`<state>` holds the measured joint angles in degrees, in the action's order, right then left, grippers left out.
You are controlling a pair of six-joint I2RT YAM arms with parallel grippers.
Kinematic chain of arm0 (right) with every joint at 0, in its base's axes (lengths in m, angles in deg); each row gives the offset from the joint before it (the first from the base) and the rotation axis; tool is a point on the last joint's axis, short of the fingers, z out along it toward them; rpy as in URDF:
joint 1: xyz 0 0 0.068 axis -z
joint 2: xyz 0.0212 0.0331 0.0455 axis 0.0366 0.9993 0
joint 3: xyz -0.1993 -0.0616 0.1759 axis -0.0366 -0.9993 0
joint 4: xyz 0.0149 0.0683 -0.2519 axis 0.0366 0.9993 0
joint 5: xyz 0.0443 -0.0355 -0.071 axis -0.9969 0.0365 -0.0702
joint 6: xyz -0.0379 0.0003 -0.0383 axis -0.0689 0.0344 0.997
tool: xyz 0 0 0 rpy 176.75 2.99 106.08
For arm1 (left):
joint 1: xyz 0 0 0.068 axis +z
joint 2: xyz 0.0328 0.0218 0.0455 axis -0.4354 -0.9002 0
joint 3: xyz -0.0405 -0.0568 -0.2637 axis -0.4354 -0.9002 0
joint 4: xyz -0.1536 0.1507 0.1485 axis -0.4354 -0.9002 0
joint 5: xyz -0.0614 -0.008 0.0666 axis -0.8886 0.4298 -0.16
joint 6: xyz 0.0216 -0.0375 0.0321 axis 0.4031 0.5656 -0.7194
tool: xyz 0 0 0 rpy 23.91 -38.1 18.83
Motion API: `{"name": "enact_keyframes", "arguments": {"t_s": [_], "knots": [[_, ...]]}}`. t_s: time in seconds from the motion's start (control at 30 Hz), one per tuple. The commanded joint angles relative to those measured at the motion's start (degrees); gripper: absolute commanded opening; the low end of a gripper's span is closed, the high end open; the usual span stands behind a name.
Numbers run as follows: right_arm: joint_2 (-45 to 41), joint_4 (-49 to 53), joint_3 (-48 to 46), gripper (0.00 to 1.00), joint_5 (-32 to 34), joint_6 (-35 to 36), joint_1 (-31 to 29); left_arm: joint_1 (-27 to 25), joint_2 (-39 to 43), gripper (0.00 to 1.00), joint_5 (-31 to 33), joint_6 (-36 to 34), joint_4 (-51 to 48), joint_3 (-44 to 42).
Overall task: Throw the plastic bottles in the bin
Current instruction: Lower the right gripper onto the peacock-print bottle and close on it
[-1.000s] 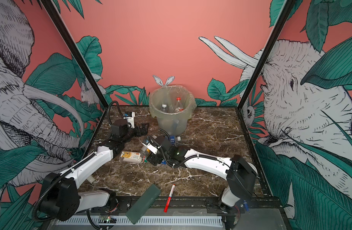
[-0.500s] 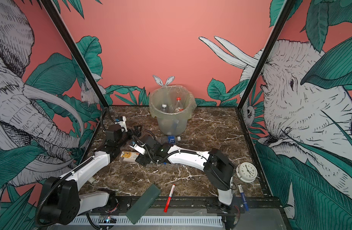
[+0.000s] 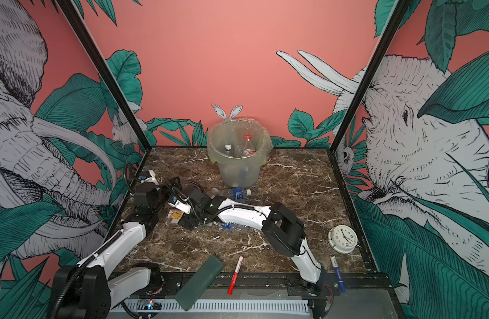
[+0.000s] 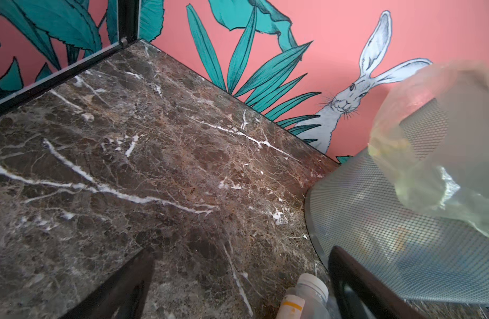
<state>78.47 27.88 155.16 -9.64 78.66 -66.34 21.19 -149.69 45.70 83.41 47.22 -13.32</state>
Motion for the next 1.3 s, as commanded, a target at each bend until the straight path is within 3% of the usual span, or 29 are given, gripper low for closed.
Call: {"name": "enact_keyframes", "arguments": {"t_s": [0.0,0.57,1.27], "knots": [[2.51,0.94,3.22,0.93,-2.05,1.06,-0.46,1.23,0.82,1.0,0.61,3.22,2.1,-1.31],[10.61,2.64,10.45,0.84,-3.72,0.68,-0.26,4.8,0.38,0.99,-0.2,8.08,3.31,-3.77],[10.98,2.9,7.55,0.72,-4.36,-1.8,-0.4,6.39,-0.82,0.98,-3.19,9.54,4.36,-3.9]]}}
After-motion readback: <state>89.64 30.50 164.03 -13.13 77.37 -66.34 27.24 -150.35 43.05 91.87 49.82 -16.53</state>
